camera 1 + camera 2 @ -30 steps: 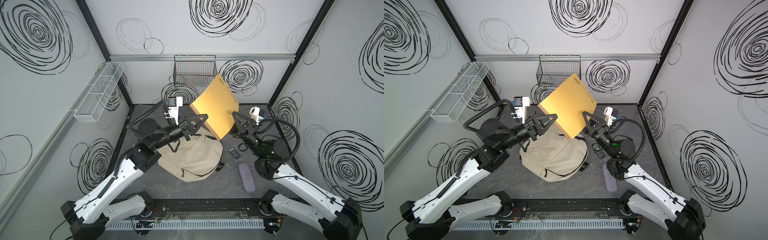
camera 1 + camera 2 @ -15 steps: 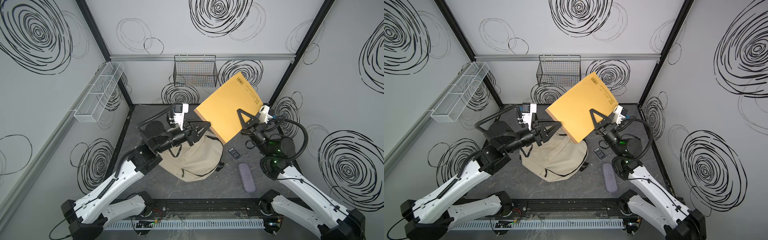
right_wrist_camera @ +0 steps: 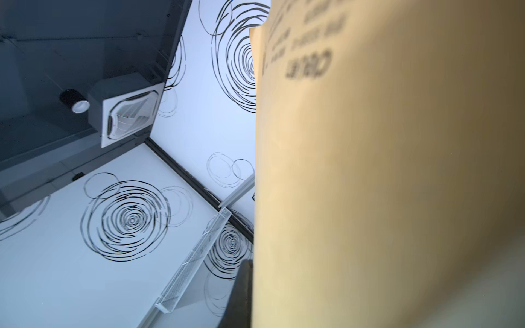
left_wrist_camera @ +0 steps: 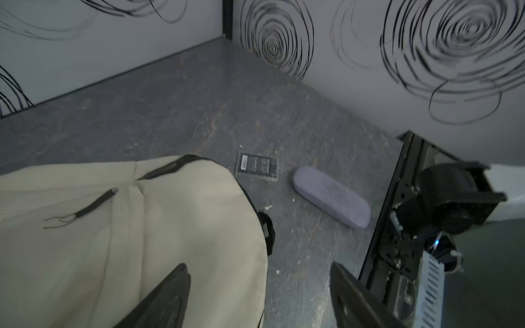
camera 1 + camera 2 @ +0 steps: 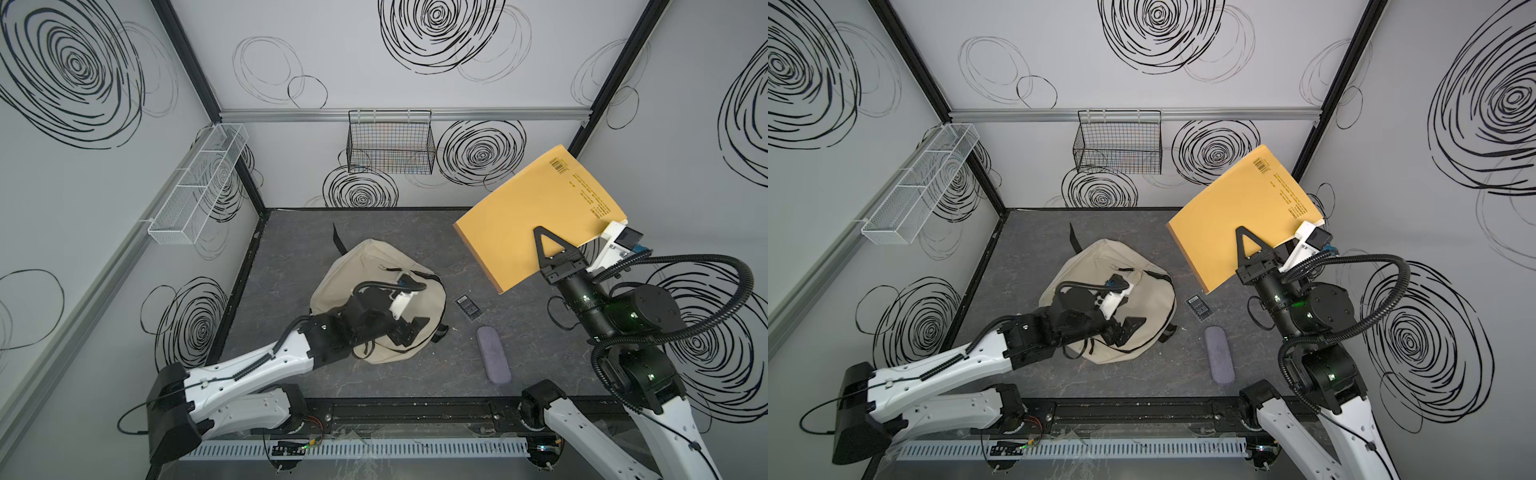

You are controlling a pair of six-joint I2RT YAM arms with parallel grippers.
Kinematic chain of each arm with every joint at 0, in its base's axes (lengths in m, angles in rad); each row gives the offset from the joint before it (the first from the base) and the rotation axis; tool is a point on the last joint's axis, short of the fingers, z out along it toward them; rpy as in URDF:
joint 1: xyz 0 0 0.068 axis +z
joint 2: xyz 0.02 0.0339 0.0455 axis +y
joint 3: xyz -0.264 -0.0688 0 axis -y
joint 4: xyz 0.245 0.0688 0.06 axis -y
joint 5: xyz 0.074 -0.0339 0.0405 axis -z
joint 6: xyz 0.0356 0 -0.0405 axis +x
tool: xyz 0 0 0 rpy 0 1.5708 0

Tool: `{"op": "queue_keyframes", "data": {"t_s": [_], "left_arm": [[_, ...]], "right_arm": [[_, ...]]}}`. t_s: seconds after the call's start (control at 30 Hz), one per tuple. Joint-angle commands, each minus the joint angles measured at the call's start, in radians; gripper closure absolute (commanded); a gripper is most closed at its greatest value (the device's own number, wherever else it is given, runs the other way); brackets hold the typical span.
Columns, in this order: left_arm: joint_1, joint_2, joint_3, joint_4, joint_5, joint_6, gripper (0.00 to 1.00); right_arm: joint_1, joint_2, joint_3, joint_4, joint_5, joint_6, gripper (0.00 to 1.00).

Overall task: Pack books, pencil case, and school supplies into a backpack
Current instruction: Pick up the book from the middle-right of the table, then open the student bag at the center of the table.

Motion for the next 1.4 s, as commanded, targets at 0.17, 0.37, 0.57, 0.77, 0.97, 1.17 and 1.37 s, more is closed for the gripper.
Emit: {"op": "queue_keyframes", "data": {"t_s": [0.17, 0.37, 0.57, 0.77, 0.97, 1.17, 1.37], "left_arm": [[-0.062, 0.289, 0.059, 0.092, -0.200, 0.105, 0.16], [-0.064, 0.464, 0.157, 0.091, -0.297, 0.121, 0.18], [-0.082, 0.532, 0.188, 0.105, -0.279, 0.107, 0.17], [-0.085, 0.586, 0.216, 0.078, -0.415, 0.101, 0.38], [-0.078, 0.478, 0.183, 0.122, -0.484, 0.073, 0.89], [-0.053, 0.337, 0.182, 0.103, -0.491, 0.008, 1.00], [0.023, 0.119, 0.140, 0.193, -0.414, -0.070, 1.00]], "right_arm": [[-0.002, -0.040, 0.030, -0.147, 0.123, -0.149, 1.00], [-0.001, -0.055, 0.010, -0.149, 0.124, -0.155, 1.00], [-0.001, -0.060, 0.000, -0.154, 0.120, -0.163, 1.00], [0.000, -0.065, -0.006, -0.150, 0.115, -0.164, 1.00], [0.000, -0.064, -0.023, -0.145, 0.097, -0.153, 1.00], [0.000, -0.045, -0.053, -0.115, 0.018, -0.105, 1.00], [0.000, -0.049, -0.246, 0.043, -0.161, 0.057, 1.00]]}}
